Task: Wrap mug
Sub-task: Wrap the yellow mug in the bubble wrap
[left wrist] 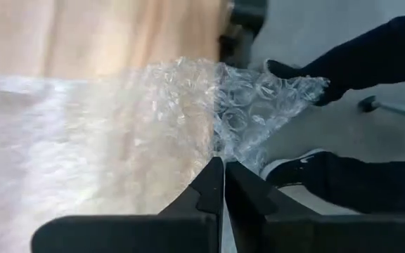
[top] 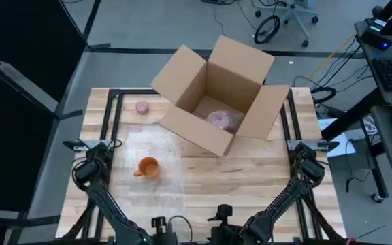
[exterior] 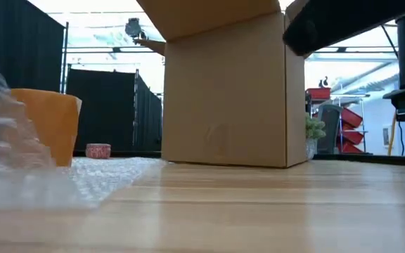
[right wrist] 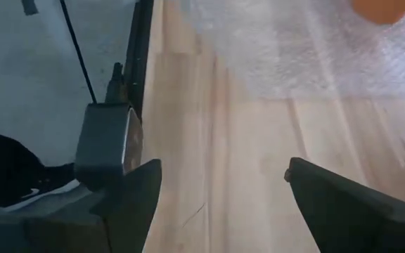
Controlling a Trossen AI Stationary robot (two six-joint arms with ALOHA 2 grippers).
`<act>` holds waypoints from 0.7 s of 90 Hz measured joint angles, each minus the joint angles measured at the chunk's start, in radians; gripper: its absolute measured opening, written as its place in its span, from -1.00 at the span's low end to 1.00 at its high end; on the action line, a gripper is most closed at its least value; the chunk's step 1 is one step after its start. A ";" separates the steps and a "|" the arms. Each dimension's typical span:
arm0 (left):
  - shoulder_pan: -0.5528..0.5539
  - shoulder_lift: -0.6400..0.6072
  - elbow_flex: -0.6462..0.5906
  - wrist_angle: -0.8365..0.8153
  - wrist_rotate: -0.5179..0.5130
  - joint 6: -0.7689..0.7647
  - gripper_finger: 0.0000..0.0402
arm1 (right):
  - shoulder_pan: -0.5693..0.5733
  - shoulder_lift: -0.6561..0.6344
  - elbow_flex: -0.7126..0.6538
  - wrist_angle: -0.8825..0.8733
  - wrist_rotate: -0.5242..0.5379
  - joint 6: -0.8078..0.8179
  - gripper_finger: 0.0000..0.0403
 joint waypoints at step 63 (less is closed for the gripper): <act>0.164 -0.245 0.000 -0.401 -0.070 0.213 -1.00 | -0.172 0.001 0.035 0.182 -0.002 -0.505 0.46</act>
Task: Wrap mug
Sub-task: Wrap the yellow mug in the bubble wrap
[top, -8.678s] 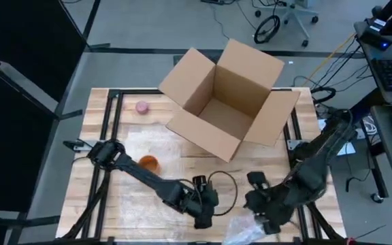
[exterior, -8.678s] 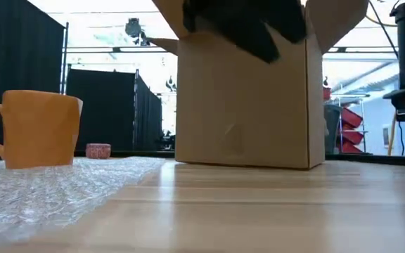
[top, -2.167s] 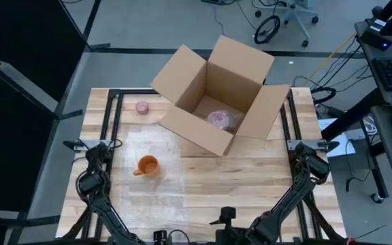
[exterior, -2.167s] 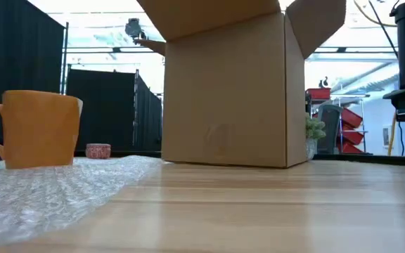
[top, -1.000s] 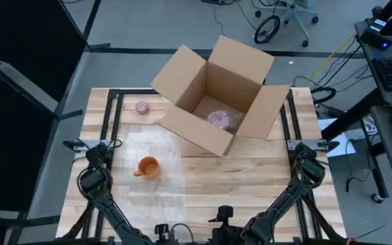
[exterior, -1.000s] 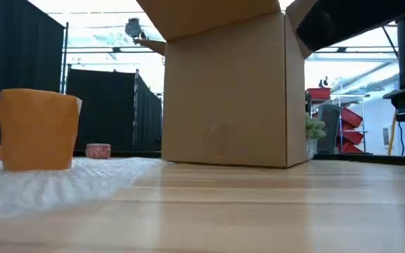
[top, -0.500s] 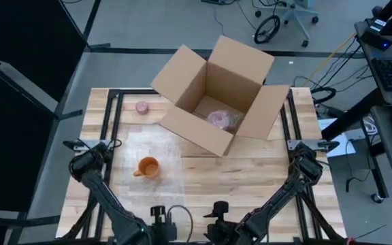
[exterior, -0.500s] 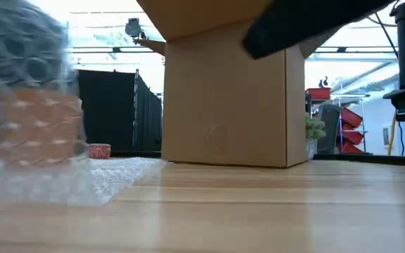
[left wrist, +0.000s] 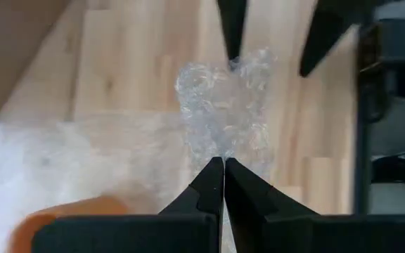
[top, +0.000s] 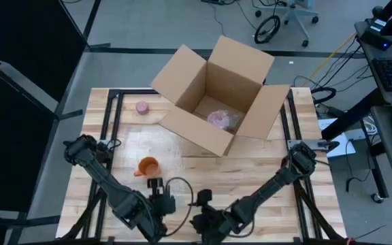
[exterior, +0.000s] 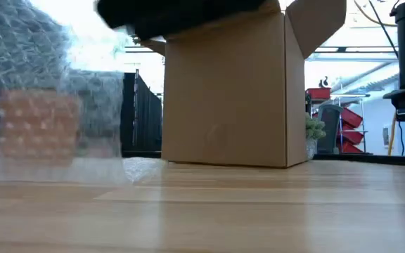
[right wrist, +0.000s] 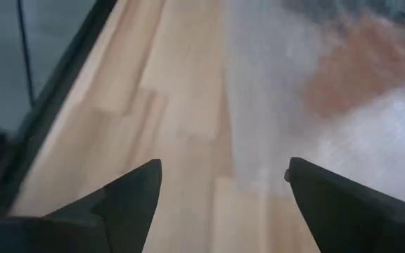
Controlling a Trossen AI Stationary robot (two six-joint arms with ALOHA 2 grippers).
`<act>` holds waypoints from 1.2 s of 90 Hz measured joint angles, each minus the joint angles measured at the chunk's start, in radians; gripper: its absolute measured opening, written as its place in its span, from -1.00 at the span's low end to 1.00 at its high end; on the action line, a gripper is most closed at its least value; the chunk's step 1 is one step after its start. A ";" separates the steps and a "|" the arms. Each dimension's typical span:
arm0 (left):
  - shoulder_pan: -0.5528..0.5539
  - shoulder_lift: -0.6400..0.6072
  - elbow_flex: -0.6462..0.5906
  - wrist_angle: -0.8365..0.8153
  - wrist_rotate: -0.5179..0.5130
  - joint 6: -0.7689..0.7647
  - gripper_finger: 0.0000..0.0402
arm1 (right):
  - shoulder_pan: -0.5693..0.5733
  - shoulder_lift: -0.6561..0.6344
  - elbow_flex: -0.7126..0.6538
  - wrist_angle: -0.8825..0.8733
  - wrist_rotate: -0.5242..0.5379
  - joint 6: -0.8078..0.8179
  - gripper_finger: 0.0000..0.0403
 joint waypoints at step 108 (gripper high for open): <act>0.068 -0.133 -0.003 -0.199 -0.215 0.181 -1.00 | -0.348 0.007 0.087 0.057 -0.339 -0.310 0.46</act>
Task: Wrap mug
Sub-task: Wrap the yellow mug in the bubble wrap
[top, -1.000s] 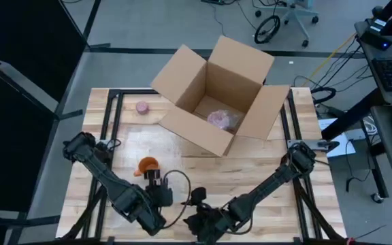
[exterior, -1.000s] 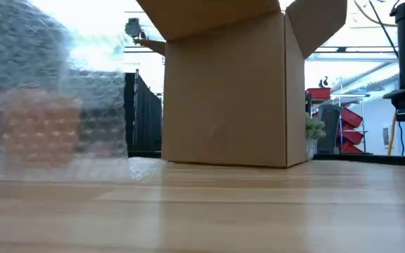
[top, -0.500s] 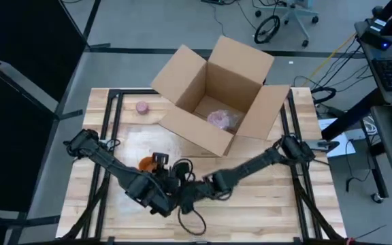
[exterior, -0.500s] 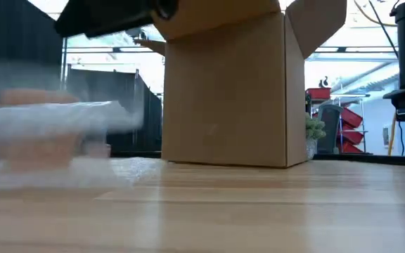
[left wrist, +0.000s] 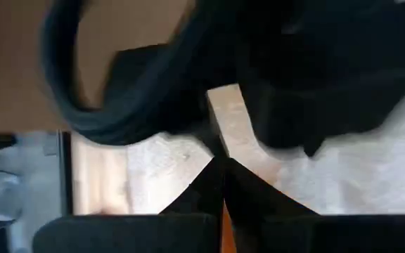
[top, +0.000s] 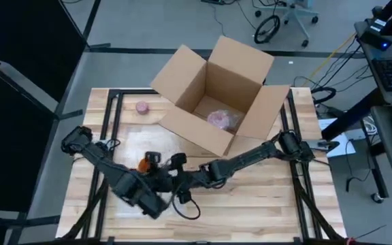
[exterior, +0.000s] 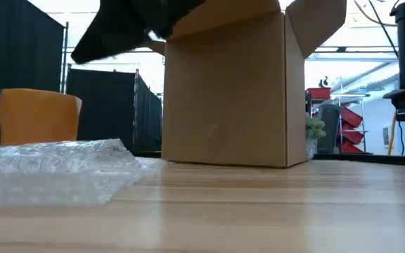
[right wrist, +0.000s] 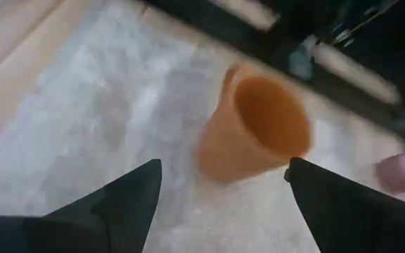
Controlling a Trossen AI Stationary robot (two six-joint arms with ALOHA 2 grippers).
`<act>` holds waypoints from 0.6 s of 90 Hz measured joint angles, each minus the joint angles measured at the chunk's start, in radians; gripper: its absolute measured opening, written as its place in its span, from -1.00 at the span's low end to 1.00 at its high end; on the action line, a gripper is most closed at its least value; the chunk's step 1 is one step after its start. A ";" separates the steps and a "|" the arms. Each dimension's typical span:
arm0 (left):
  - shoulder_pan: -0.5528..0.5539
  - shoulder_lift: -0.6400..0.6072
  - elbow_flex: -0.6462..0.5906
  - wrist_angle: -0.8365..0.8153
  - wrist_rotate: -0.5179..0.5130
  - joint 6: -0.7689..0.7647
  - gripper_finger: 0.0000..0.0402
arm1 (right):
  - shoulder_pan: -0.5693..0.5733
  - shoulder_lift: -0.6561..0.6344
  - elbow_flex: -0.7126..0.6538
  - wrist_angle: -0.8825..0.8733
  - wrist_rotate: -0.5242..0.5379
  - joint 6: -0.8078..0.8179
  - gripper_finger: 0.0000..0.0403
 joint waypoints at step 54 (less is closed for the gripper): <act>-0.387 -0.085 -0.011 -0.015 -0.141 -0.521 -1.00 | -0.080 0.201 -0.026 0.173 -0.240 0.246 0.35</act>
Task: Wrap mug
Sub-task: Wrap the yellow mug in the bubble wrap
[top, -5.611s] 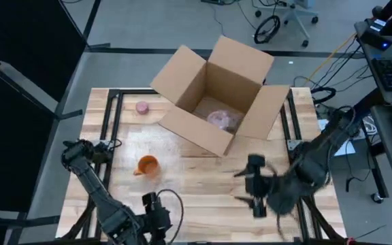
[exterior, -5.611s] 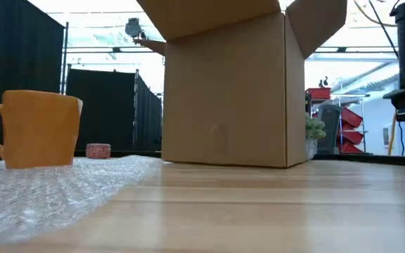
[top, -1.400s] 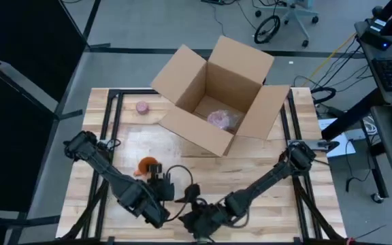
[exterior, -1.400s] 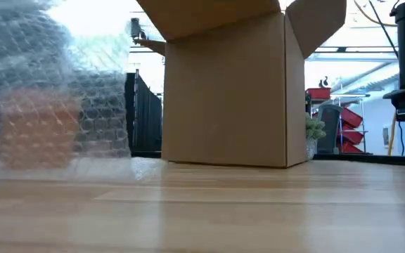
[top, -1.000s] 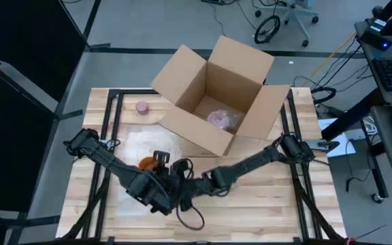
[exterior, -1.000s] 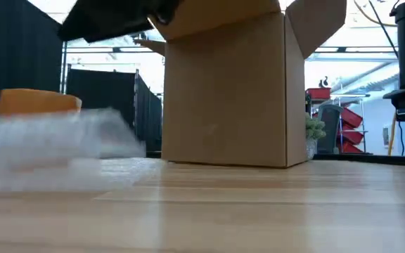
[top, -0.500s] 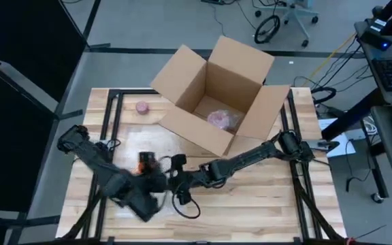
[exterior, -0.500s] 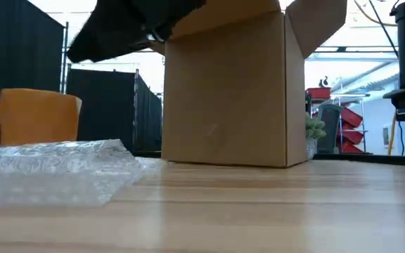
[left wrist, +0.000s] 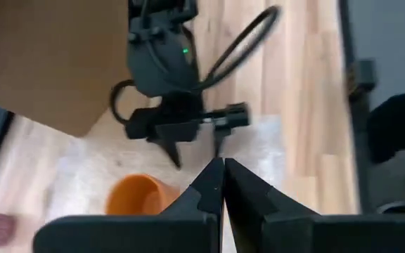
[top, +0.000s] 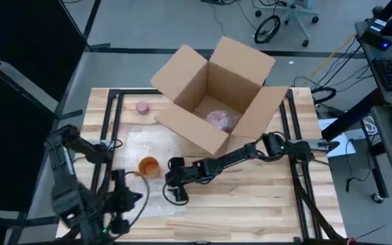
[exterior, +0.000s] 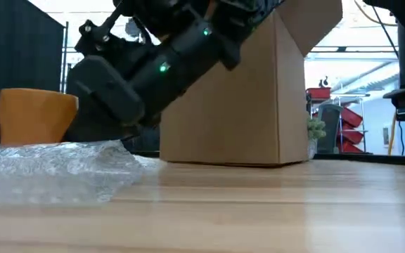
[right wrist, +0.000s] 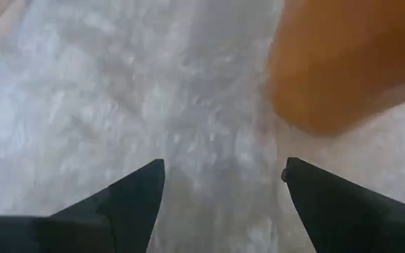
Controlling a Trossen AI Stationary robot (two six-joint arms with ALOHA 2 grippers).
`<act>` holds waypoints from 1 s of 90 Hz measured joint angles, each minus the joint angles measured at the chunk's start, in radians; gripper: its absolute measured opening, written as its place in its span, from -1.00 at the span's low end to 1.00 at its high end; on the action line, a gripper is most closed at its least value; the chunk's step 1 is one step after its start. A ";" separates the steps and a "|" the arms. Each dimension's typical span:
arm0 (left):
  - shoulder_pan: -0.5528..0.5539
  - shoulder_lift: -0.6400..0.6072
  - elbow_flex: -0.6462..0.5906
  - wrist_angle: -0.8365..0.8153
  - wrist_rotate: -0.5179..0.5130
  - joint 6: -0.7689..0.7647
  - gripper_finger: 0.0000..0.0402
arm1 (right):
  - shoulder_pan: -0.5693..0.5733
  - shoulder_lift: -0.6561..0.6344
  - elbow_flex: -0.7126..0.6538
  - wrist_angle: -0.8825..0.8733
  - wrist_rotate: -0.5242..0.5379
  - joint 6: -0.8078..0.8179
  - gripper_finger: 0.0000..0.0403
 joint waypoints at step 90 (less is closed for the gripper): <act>-0.075 0.000 -0.133 -0.003 -0.048 -0.189 -1.00 | 0.004 -0.091 0.001 -0.005 0.054 -0.082 -0.72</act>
